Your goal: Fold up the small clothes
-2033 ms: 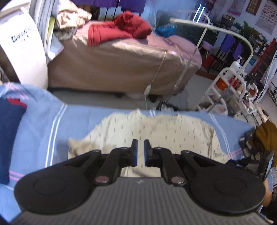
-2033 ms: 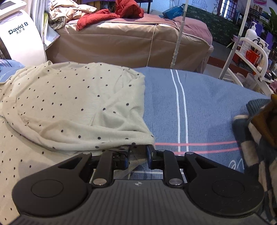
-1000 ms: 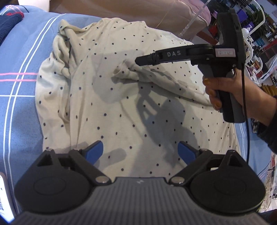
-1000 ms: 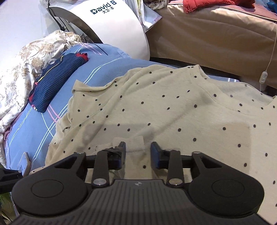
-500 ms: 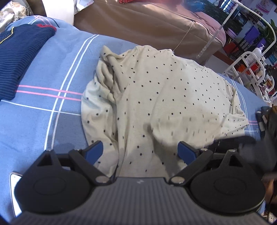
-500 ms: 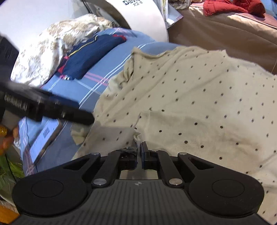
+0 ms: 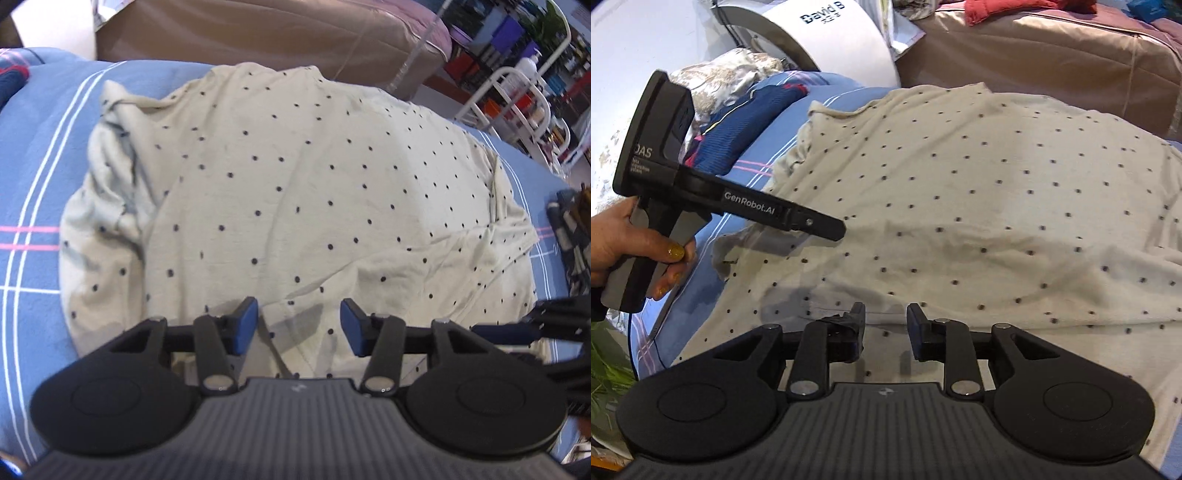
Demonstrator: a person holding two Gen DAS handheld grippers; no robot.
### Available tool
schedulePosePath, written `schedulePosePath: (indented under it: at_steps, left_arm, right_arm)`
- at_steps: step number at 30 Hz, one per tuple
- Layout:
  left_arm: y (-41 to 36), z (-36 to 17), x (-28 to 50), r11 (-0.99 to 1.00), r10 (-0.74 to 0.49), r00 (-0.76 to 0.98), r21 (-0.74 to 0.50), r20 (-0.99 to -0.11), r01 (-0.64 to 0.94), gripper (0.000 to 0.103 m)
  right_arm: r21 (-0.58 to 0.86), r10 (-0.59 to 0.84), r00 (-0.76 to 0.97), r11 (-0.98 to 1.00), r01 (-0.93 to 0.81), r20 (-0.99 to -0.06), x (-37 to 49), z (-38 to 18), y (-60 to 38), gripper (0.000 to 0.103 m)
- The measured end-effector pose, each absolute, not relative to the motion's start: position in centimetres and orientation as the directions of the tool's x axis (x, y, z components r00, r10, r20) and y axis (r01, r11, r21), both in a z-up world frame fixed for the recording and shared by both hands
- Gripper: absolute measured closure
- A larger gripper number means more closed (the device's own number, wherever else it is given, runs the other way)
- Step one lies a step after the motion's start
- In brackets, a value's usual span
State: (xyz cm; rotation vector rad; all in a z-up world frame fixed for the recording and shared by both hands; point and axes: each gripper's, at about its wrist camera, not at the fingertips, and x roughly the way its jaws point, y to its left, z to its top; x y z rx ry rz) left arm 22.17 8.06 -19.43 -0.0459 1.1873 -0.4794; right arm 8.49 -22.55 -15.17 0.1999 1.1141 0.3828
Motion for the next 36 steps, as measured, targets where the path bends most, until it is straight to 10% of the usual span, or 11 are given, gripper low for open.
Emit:
schedulePosePath:
  at_steps: [3,7,11,18,23,36]
  left_arm:
    - [7.7,-19.8,22.2,0.899,-0.371,0.292,-0.261,-0.882,0.352,0.061]
    - [6.8,-19.5,21.9,0.895,-0.362,0.301,-0.239,-0.882,0.378,0.094]
    - [6.6,-18.7,21.5,0.896,-0.384,0.341,-0.257,-0.858,0.362,0.097]
    - [7.4,-17.2,21.2,0.904,-0.377,0.378,-0.246,-0.846,0.349,0.098]
    - [8.0,-17.1,21.2,0.909,-0.362,0.376,-0.234,-0.853,0.344,0.098]
    - [9.9,-16.8,26.7,0.936,-0.302,0.401,-0.188,-0.865,0.299,0.098]
  right_arm:
    - [0.324,0.360,0.406,0.933,-0.156,-0.840,8.0,-14.9,-25.3,0.059]
    - [0.183,0.197,0.454,0.980,-0.075,-0.869,9.0,-14.9,-28.8,0.057]
    - [0.073,-0.004,0.523,0.989,0.126,-0.853,11.9,-14.4,-34.1,0.014]
    - [-0.082,-0.155,0.430,0.980,0.183,-0.890,18.1,-16.8,-36.3,0.039]
    - [-0.134,-0.199,0.363,0.972,0.195,-0.910,19.2,-18.7,-37.2,0.096]
    - [-0.037,-0.170,0.443,0.956,0.292,-0.880,19.6,-16.3,-42.5,0.101]
